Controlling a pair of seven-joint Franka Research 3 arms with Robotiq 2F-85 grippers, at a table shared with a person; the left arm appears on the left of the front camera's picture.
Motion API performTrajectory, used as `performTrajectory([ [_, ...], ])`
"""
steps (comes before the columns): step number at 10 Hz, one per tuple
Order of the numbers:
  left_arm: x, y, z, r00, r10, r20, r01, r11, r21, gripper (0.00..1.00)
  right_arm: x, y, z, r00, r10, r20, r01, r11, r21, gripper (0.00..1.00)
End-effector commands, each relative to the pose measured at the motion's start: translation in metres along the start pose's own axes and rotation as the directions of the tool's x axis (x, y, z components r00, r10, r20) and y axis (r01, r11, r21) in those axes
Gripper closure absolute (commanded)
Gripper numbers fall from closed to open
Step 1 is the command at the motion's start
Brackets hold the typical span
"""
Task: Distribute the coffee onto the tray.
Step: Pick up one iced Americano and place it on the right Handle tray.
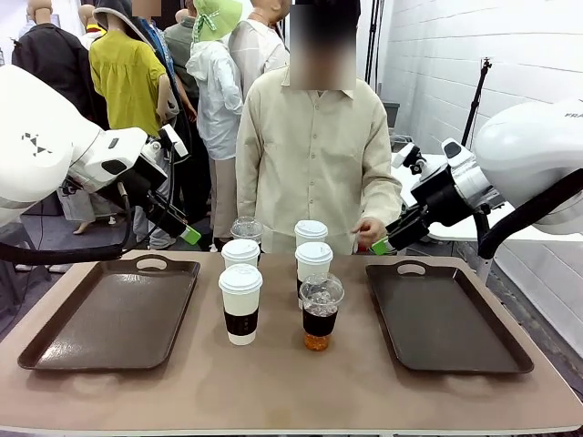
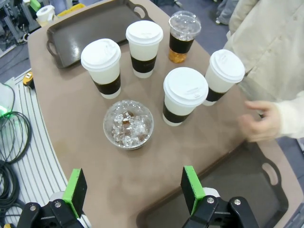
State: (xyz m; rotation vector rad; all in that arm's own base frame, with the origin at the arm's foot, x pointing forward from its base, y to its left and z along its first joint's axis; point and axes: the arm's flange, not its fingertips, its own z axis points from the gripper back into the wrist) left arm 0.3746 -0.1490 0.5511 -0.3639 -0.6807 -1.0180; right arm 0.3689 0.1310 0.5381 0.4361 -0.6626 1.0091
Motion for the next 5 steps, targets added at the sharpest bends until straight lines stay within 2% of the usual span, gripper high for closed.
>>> performTrajectory([
  [1,-0.0005,0.0021,0.0,1.0,-0.005,-0.002,0.005,1.0,-0.007,0.0,-0.0005,-0.0015,-0.002,1.0,-0.003,0.018,0.002,1.0,0.023,0.0],
  [5,-0.0005,0.0021,0.0,1.0,-0.005,-0.002,0.005,1.0,-0.007,0.0,-0.0005,-0.0015,-0.002,1.0,-0.003,0.018,0.002,1.0,0.023,0.0],
])
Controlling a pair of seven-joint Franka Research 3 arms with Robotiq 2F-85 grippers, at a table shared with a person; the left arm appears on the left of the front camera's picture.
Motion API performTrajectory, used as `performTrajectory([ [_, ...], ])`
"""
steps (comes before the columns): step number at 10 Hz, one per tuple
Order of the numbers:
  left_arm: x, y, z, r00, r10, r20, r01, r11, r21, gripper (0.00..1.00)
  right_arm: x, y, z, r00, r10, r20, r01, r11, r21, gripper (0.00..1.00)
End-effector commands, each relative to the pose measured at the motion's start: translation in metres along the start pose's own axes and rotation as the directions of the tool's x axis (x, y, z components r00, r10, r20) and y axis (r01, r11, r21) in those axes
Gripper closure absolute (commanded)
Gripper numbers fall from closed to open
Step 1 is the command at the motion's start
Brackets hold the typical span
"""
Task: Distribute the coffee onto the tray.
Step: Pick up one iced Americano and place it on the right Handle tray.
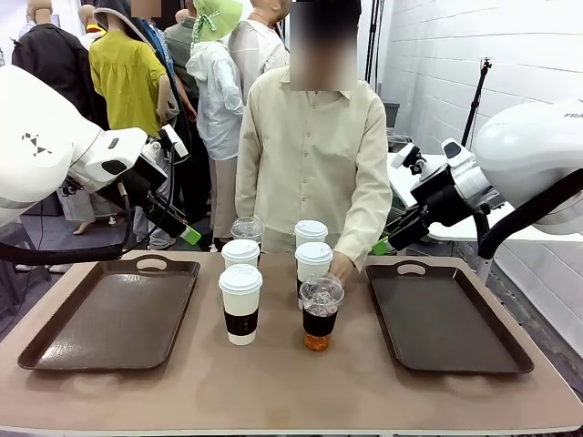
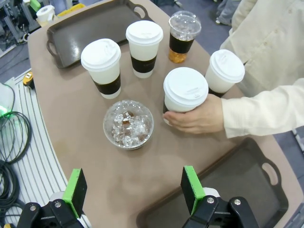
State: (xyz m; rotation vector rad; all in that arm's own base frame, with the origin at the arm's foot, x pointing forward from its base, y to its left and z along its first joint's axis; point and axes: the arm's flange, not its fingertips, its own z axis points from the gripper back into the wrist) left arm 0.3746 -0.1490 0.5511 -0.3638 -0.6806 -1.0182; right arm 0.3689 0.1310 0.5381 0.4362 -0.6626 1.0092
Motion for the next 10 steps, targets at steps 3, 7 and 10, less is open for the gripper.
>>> performTrajectory([
  [3,-0.001,0.002,0.0,1.0,-0.005,-0.001,0.005,1.0,-0.007,0.0,-0.001,-0.001,-0.002,1.0,-0.003,0.019,0.002,1.0,0.023,0.0],
  [7,-0.001,0.002,0.0,1.0,-0.005,-0.001,0.005,1.0,-0.007,0.0,0.0,0.0,0.0,1.0,0.0,0.0,0.0,1.0,0.0,0.0],
  [10,-0.001,0.002,0.0,1.0,-0.005,-0.001,0.005,1.0,-0.007,0.0,0.006,-0.021,-0.006,0.979,0.093,-0.184,-0.093,0.996,0.009,0.0],
])
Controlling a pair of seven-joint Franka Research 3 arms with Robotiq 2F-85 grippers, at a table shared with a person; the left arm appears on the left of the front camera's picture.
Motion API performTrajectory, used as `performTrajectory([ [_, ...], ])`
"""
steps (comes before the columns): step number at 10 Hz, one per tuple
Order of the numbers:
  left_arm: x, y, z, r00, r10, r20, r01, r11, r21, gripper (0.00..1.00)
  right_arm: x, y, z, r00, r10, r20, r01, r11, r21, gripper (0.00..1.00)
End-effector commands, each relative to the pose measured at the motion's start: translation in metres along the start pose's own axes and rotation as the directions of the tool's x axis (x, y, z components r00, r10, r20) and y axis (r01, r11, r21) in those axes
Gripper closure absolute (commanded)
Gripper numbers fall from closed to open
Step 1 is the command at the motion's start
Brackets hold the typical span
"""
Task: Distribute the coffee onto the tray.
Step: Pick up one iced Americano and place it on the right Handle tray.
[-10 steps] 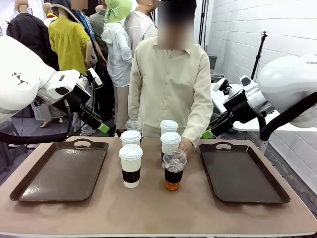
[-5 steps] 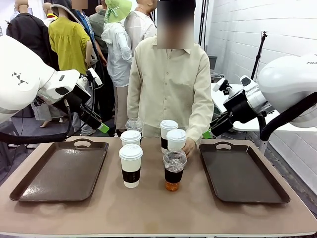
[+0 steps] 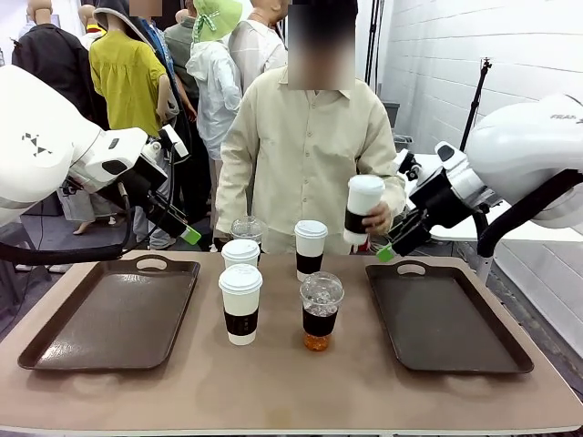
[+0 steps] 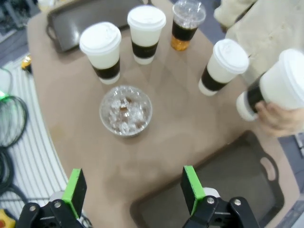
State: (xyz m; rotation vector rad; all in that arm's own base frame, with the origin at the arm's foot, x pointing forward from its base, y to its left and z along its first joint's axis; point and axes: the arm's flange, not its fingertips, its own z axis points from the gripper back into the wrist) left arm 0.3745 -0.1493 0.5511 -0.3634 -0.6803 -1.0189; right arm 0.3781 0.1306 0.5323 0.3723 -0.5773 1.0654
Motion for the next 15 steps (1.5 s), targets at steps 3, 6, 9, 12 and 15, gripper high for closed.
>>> performTrajectory([
  [3,-0.001,0.002,0.0,1.0,-0.005,-0.001,0.005,1.0,-0.007,0.0,-0.008,-0.032,-0.017,0.944,0.21,-0.254,-0.207,0.978,0.037,0.0],
  [6,-0.001,0.002,0.0,1.0,-0.005,-0.001,0.005,1.0,-0.007,0.0,-0.039,-0.049,-0.045,0.899,0.351,-0.26,-0.326,0.935,0.136,0.0],
  [9,-0.001,0.002,0.0,1.0,-0.005,-0.001,0.005,1.0,-0.007,0.0,-0.066,-0.058,-0.063,0.912,0.388,-0.132,-0.356,0.91,0.215,0.0],
  [12,-0.001,0.002,0.0,1.0,-0.005,-0.001,0.005,1.0,-0.007,0.0,-0.083,-0.067,-0.082,0.942,0.332,-0.049,-0.318,0.929,0.191,0.0],
  [15,-0.001,0.002,0.0,1.0,-0.005,-0.001,0.005,1.0,-0.007,0.0,-0.088,-0.06,-0.08,0.962,0.272,-0.01,-0.265,0.945,0.192,0.0],
])
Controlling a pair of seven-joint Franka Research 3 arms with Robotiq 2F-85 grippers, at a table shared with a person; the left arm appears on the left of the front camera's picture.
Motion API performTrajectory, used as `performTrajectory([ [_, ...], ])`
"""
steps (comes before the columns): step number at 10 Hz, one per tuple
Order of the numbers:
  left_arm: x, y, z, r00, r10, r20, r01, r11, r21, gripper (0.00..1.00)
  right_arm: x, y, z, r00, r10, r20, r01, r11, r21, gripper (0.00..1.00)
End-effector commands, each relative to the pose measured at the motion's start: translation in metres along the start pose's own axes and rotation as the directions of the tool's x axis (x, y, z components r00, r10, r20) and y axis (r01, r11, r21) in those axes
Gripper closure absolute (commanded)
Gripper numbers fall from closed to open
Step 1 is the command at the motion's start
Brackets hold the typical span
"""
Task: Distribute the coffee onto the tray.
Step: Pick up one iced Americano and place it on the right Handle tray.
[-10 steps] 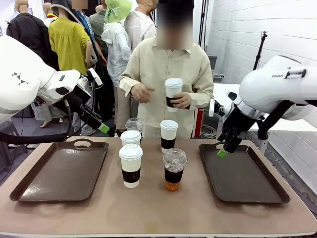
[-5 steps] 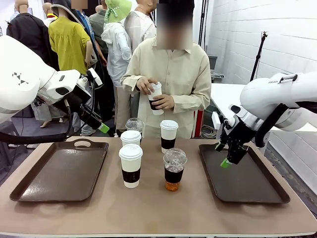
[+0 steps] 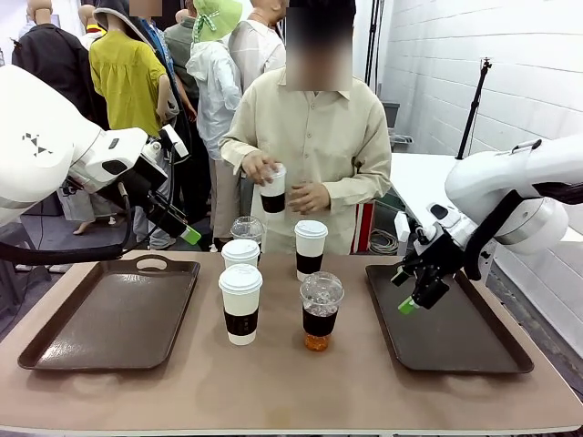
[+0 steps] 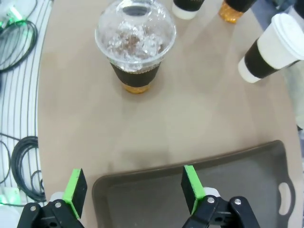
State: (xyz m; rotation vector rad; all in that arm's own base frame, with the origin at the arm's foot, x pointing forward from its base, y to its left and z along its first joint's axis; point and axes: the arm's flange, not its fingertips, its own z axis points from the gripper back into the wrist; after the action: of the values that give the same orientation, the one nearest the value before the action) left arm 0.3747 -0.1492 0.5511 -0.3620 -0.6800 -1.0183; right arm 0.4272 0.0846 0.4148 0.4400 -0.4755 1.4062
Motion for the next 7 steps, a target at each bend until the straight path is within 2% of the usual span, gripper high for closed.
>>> performTrajectory([
  [1,-0.001,0.002,0.0,1.0,-0.005,0.0,0.005,1.0,-0.008,0.0,0.001,-0.001,0.0,1.0,0.016,-0.016,-0.016,1.0,0.002,0.0],
  [5,-0.001,0.002,0.0,1.0,-0.005,0.0,0.005,1.0,-0.008,0.0,0.002,0.001,0.0,1.0,0.004,-0.012,-0.004,1.0,-0.003,0.0],
  [7,-0.001,0.002,0.0,1.0,-0.005,0.0,0.005,1.0,-0.008,0.0,-0.007,-0.014,-0.016,0.992,0.032,0.124,-0.03,0.999,-0.015,0.0],
])
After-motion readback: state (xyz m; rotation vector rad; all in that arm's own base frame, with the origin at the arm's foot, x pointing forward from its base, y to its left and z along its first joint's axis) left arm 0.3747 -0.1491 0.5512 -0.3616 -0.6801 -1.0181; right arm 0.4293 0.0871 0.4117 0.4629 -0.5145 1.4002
